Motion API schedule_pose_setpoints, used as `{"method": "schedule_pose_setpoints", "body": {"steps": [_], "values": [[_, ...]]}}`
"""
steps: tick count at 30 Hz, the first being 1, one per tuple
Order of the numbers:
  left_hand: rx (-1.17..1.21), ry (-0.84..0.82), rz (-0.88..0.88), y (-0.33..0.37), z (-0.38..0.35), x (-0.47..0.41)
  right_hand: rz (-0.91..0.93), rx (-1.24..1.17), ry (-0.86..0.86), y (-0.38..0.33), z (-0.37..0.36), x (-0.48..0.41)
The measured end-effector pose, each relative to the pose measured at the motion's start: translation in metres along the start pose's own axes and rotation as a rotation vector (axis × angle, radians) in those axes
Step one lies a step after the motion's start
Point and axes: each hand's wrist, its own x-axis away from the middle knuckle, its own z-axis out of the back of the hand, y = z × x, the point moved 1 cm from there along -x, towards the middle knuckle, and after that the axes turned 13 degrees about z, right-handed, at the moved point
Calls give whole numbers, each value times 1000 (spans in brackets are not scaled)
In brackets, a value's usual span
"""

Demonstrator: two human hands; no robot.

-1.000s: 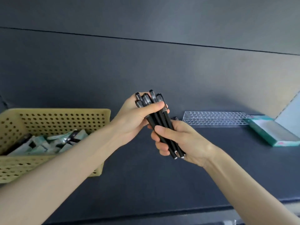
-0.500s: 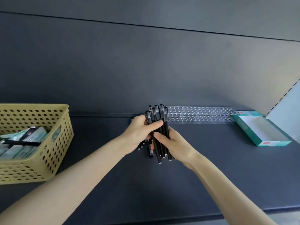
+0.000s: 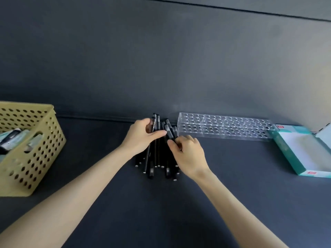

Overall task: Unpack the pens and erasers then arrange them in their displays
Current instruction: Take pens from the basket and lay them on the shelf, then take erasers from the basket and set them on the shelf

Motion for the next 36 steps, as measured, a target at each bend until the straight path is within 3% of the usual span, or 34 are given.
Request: {"method": "schedule_pose_setpoints", "body": {"steps": [7, 13, 21, 29, 36], "values": [[-329, 251, -38, -18, -9, 10, 68, 64, 186, 8, -13, 5], [-387, 51, -81, -35, -11, 17, 120, 84, 132, 8, -25, 8], [-364, 75, -145, -35, -5, 20, 69, 102, 101, 0, -25, 7], [-312, 247, -285, -12, 34, 61, 214, 73, 129, -25, 7, 11], [-377, 452, -364, -3, 100, 118, 402, -11, 117, -89, 10, 10]]}}
